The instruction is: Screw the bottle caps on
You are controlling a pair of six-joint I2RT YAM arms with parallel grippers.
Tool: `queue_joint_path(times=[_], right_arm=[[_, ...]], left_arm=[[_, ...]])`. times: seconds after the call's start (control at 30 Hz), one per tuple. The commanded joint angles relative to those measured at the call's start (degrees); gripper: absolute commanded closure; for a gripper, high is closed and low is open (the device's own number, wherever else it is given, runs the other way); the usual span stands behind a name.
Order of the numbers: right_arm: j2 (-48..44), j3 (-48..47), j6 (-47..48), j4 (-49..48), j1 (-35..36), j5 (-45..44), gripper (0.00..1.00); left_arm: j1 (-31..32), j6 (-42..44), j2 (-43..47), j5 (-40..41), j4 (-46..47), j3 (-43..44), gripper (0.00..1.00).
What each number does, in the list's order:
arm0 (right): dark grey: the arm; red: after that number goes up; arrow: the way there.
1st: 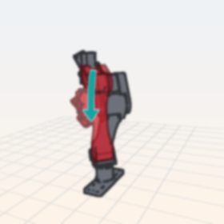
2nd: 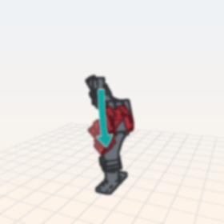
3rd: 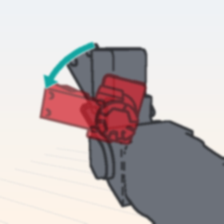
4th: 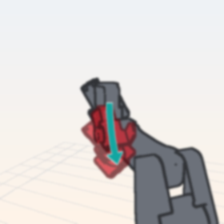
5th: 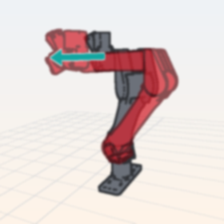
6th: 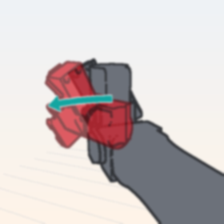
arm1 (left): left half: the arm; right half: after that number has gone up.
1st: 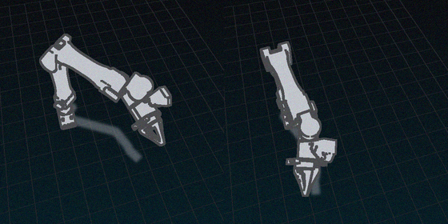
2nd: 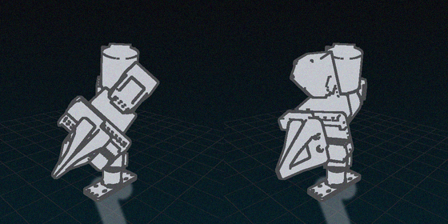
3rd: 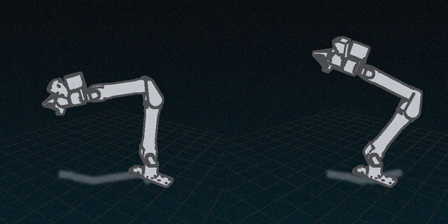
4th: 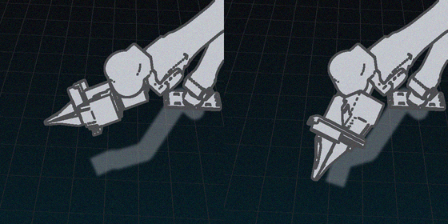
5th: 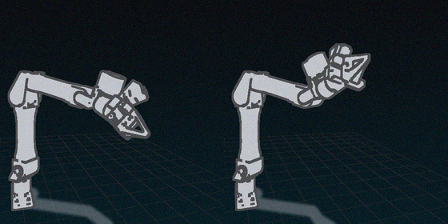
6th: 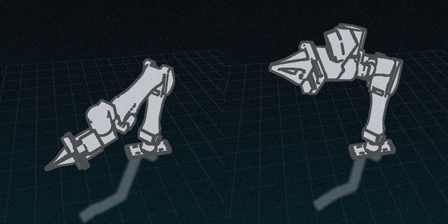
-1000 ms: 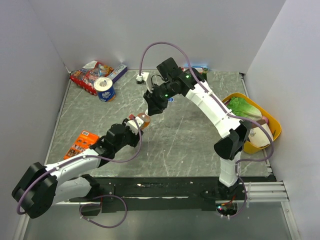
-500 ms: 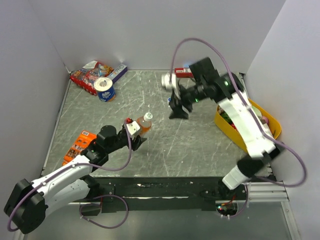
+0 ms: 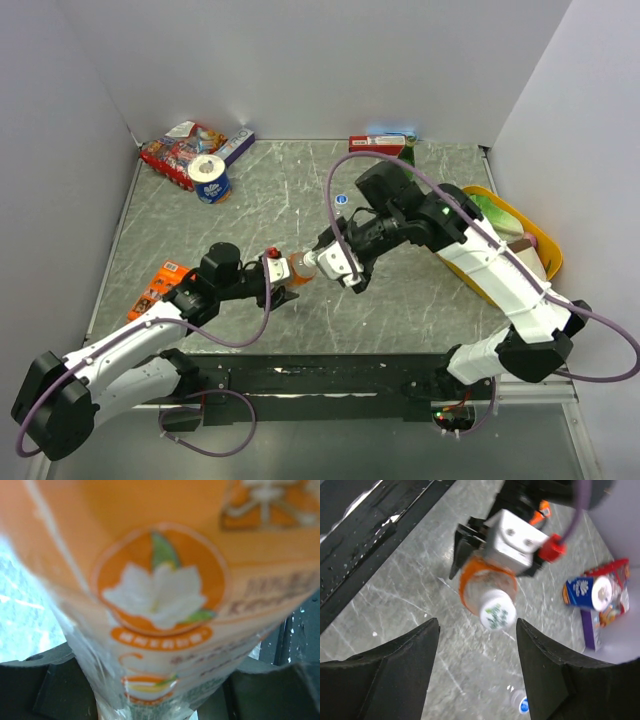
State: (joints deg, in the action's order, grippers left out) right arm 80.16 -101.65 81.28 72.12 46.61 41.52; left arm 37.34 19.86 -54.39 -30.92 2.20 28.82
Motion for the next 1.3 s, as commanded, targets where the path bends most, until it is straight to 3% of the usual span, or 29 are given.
queue_joint_path(times=[0.0, 0.37, 0.5, 0.7, 0.97, 1.1, 1.17, 1.27], right_arm=[[0.61, 0.57, 7.84, 0.13, 1.29, 0.76, 0.32], [4.3, -3.47, 8.55, 1.97, 1.82, 2.16, 0.41], [5.62, -5.4, 8.38, 3.47, 1.9, 2.08, 0.55], [7.2, -7.25, 3.2, 3.39, 1.82, 1.11, 0.66], [11.94, -5.41, -22.1, -3.99, 0.16, -2.92, 0.71], [16.86, -8.28, -37.21, -5.59, -2.21, -5.84, 0.73], [20.8, -10.93, -47.31, -3.75, -3.27, -4.7, 0.75], [25.57, -15.95, -60.5, -1.45, -5.3, -1.63, 0.75]], left_arm=[[0.1, 2.99, -0.54, -3.45, 0.53, 3.52, 0.99], [0.45, 6.42, -0.98, -3.89, -0.97, 4.23, 0.99], [0.45, 6.6, -1.33, -3.71, -0.88, 4.32, 0.99], [0.45, 3.28, -2.3, 0.58, 2.36, 4.05, 0.99], [0.8, -9.38, -3.71, 14.2, 13.96, 4.49, 0.99], [2.81, -15.71, -2.74, 29.12, 21.96, 4.23, 0.99], [4.14, -15.2, -4.66, 38.27, 23.72, 5.8, 0.99], [4.84, -13.97, -7.92, 42.87, 23.73, 7.74, 0.99]])
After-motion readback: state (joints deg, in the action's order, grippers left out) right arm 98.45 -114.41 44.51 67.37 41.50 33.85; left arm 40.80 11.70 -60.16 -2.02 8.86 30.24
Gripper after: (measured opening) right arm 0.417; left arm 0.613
